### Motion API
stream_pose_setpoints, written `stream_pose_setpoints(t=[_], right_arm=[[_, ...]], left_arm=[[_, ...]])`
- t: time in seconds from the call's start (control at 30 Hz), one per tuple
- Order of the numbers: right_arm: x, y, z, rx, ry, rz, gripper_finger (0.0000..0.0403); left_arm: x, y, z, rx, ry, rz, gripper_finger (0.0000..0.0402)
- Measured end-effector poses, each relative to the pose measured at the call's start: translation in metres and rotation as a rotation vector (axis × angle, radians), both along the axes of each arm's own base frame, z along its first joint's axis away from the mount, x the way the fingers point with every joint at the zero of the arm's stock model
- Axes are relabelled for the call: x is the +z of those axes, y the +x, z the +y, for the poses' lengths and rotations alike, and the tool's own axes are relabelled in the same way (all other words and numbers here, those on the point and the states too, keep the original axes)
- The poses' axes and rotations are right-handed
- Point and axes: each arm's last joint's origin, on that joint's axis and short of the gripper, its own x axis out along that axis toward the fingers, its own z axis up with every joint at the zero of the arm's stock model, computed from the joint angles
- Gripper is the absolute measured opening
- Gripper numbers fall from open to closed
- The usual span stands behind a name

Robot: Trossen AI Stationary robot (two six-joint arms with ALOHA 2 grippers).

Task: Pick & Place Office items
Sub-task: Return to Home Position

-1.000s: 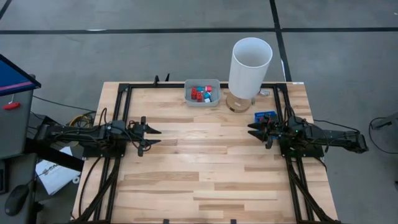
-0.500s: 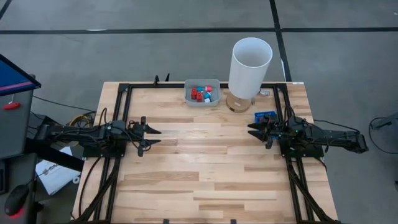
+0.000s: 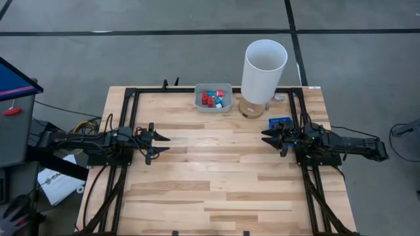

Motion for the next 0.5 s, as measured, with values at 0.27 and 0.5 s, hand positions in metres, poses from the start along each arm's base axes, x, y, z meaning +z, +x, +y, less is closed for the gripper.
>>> stream_pose_setpoints(t=[0.27, 0.5], right_arm=[[0.0, 0.0, 0.0, 0.0, 0.0, 0.0, 0.0182], [0.0, 0.0, 0.0, 0.0, 0.0, 0.0, 0.0182]], left_arm=[[-0.0001, 0.0, 0.0, 0.0, 0.0, 0.0, 0.0176], [-0.0001, 0.0, 0.0, 0.0, 0.0, 0.0, 0.0176]])
